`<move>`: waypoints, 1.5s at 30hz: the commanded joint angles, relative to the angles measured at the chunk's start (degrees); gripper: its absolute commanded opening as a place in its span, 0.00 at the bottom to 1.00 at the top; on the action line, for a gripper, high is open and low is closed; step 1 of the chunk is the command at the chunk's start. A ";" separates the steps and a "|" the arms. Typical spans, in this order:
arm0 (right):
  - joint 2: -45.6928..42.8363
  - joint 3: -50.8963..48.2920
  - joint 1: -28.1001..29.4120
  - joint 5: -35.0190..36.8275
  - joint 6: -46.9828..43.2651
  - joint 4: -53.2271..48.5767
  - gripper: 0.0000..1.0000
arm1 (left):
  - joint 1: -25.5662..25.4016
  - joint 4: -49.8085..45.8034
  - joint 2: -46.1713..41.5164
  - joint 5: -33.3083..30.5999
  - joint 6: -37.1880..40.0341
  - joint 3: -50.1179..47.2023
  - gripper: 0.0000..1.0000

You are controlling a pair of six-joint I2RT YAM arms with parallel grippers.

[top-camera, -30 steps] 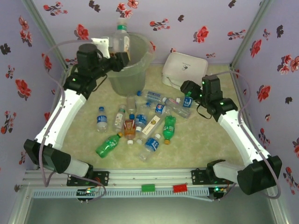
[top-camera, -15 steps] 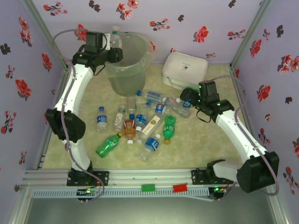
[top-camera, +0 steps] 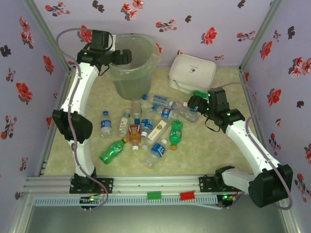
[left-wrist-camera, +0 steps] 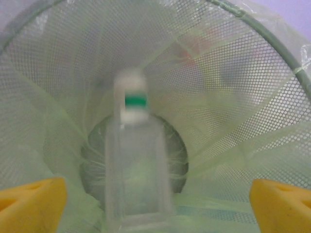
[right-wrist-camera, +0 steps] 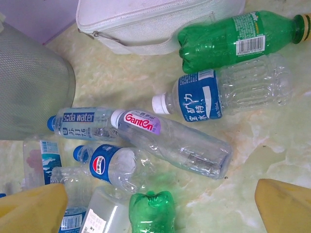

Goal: Put the plastic bottles in the bin

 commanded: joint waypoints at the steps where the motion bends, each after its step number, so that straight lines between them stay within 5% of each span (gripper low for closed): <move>1: -0.18 -0.30 0.85 -0.57 -1.84 2.19 1.00 | -0.04 -0.41 -1.61 -0.72 0.36 1.86 0.99; 8: 1.24 0.89 2.45 0.12 -3.62 1.76 1.00 | -1.14 1.61 -5.75 -3.94 0.74 0.51 1.00; 13: 3.04 1.28 2.76 -2.58 -4.45 1.75 1.00 | -2.13 7.60 -14.08 -4.38 1.03 -8.80 1.00; 22: 8.79 0.76 3.77 -9.77 -4.60 3.59 1.00 | -5.51 29.82 -41.32 -2.32 0.92 -45.78 1.00; 30: 13.66 -0.75 9.22 -6.99 -2.86 5.00 1.00 | -8.58 43.53 -58.45 -0.13 -14.69 -76.21 1.00; 36: 17.47 -1.94 10.52 -7.30 0.38 5.19 0.95 | -14.87 56.50 -58.67 -1.29 -25.05 -91.63 1.00; 45: 22.36 -6.18 11.80 -10.17 5.73 10.50 0.78 | -21.48 61.19 -46.91 -4.06 -26.23 -89.44 1.00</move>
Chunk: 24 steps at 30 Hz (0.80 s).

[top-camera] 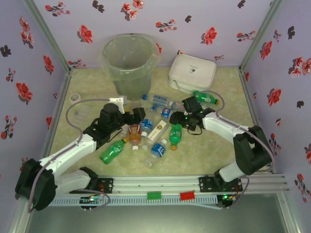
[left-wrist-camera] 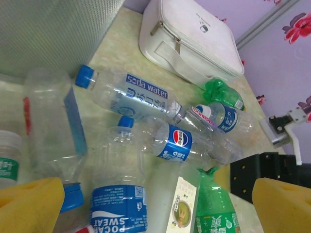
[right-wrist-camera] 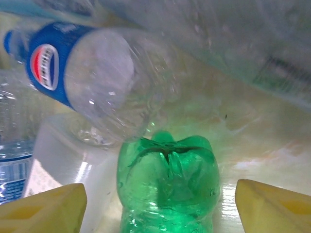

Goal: Put the plastic bottles in the bin

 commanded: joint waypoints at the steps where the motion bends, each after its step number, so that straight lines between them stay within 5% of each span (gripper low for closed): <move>1: 0.72 -2.53 0.80 -0.81 3.40 2.88 0.77 | -0.89 4.86 3.28 -1.98 -2.13 3.12 0.99; 13: 1.23 -7.87 0.89 0.44 6.31 7.28 0.71 | -2.44 4.91 9.62 -1.76 -2.17 6.18 0.99; 24: -3.27 -8.69 0.89 1.55 6.75 8.22 0.53 | -3.91 2.46 10.30 -1.59 -1.22 7.81 1.00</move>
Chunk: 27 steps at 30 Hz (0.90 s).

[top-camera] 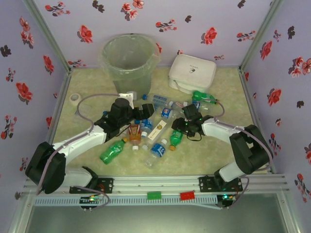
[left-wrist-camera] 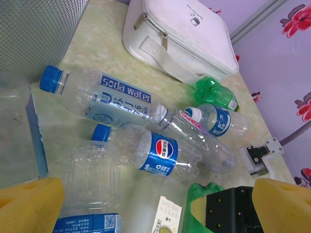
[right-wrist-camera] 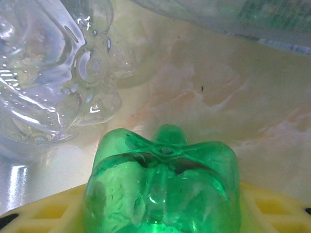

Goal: Put the plastic bottles in the bin

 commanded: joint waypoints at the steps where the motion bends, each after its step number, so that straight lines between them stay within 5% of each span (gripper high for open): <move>1: -4.23 -0.67 0.29 1.41 0.34 0.12 0.53 | -0.84 -0.63 0.30 -0.61 0.31 1.57 1.00; 15: -9.75 14.56 -1.22 -1.55 -3.90 2.27 0.50 | -5.61 5.83 5.48 14.54 7.57 7.28 1.00; 27: -10.95 14.33 -0.38 -7.78 1.57 10.57 0.48 | -8.24 4.64 10.31 15.87 7.59 9.57 1.00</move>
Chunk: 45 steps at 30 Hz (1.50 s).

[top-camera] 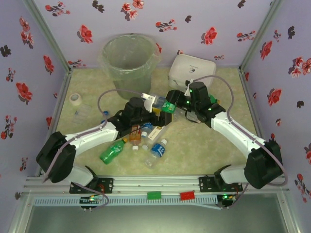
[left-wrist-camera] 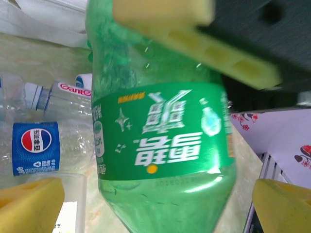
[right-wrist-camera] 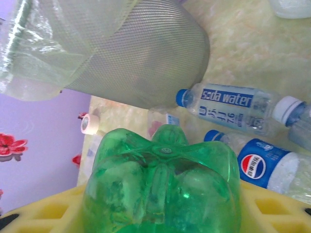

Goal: Put the plastic bottles in the bin

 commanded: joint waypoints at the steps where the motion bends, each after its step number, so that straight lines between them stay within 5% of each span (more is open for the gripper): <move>1: -1.67 -1.33 0.74 -1.79 2.32 3.74 0.48 | -0.28 0.34 1.97 1.15 0.65 2.68 1.00; 7: -3.25 -3.65 1.50 -0.82 2.94 4.47 0.48 | -0.28 0.12 5.50 1.26 0.06 6.41 0.95; 19: -3.14 -3.15 1.50 -0.61 2.74 4.64 0.52 | -0.24 0.56 7.36 3.39 -0.70 8.30 0.58; 30: -4.69 2.79 -1.55 4.03 -1.13 -5.08 0.99 | 1.58 1.19 4.20 2.52 -1.71 5.57 0.54; 38: -9.67 -1.14 -7.22 8.00 -3.54 -10.09 1.00 | 5.61 -6.25 -3.30 -1.68 2.43 4.94 0.54; 45: -8.97 -5.27 -7.66 9.69 -4.75 -14.11 1.00 | 14.48 -23.86 -8.61 -5.92 12.19 17.20 0.53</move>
